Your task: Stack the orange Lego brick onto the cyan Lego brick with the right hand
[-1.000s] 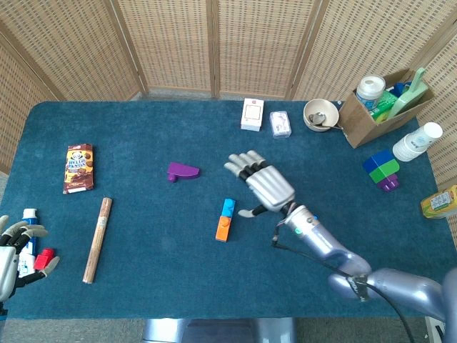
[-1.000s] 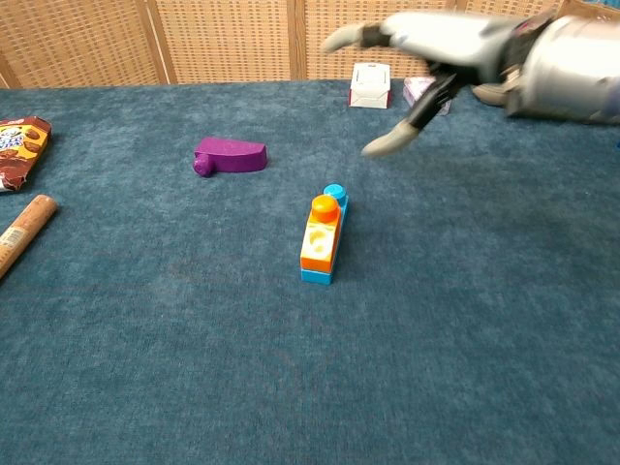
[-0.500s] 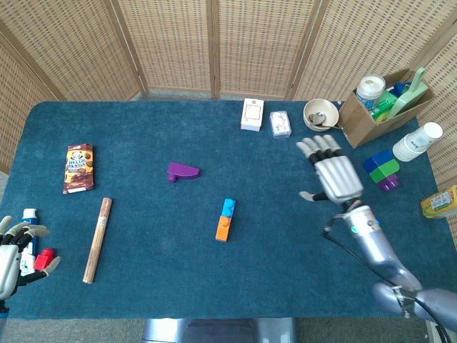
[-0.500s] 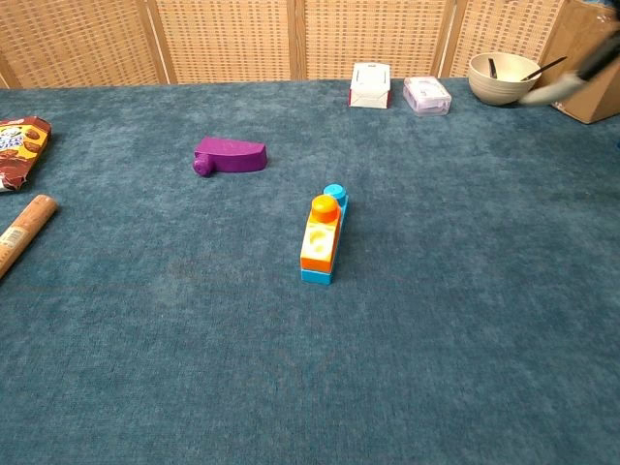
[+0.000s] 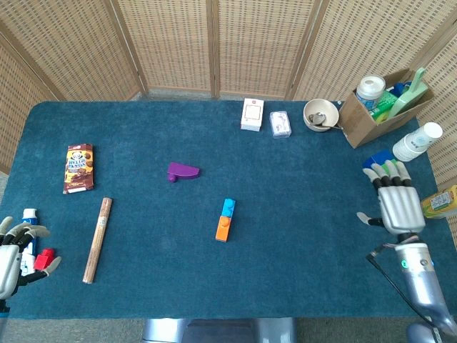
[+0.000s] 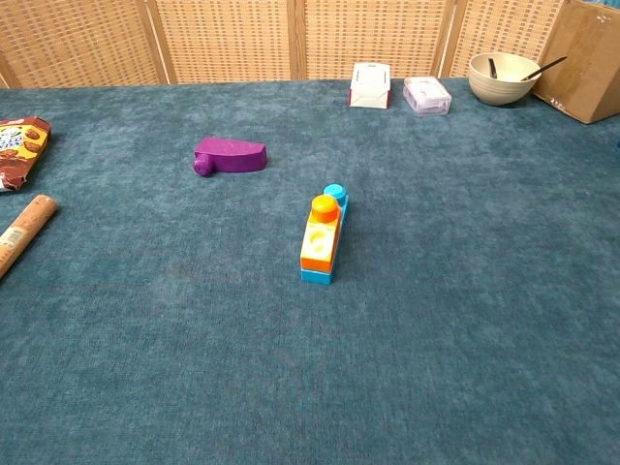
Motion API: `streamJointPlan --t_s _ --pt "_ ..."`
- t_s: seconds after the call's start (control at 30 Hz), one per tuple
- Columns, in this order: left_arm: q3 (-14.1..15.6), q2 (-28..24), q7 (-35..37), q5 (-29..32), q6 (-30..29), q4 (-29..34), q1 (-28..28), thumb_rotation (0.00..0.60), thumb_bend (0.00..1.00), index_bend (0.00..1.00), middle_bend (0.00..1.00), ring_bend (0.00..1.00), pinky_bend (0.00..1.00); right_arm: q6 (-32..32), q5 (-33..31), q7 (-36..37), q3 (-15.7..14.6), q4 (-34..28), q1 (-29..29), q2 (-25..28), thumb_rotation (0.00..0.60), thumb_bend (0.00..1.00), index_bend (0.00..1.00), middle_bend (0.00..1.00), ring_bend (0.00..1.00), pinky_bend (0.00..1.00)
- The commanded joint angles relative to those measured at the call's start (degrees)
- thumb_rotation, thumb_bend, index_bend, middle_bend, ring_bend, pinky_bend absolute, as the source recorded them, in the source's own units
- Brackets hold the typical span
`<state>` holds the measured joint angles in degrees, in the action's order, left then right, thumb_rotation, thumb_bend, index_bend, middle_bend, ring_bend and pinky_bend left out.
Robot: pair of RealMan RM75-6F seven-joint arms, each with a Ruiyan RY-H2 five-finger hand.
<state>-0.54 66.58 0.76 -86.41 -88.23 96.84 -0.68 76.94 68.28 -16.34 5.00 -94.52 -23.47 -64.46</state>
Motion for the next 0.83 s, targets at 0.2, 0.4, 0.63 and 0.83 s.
streamJointPlan --t_s 0.2,0.4,0.63,0.83 --pt "1.1 0.7 0.3 -1.5 -2.0 -0.4 -1.4 0.501 0.28 0.35 0.34 0.23 0.00 7.0 1.8 2.0 -2.0 -2.2 7.2 1.6 0.473 0.11 0.17 0.18 0.00 0.00" --pt "1.6 -0.2 0.6 -2.8 -4.1 -0.1 -2.5 0.502 0.28 0.35 0.34 0.23 0.00 10.0 4.1 3.8 -3.7 -2.9 11.5 2.8 0.475 0.11 0.17 0.18 0.00 0.00" --pt "1.1 -0.5 0.6 -3.2 -4.6 0.4 -2.4 0.493 0.28 0.35 0.34 0.23 0.00 9.1 4.6 4.6 -2.7 -2.6 12.4 2.5 0.478 0.11 0.19 0.18 0.00 0.00" --pt "0.7 -0.4 0.1 -3.0 -4.0 0.7 -1.9 0.494 0.28 0.35 0.34 0.23 0.00 9.0 4.9 4.0 -1.4 -2.5 12.6 1.7 0.479 0.11 0.19 0.18 0.00 0.00"
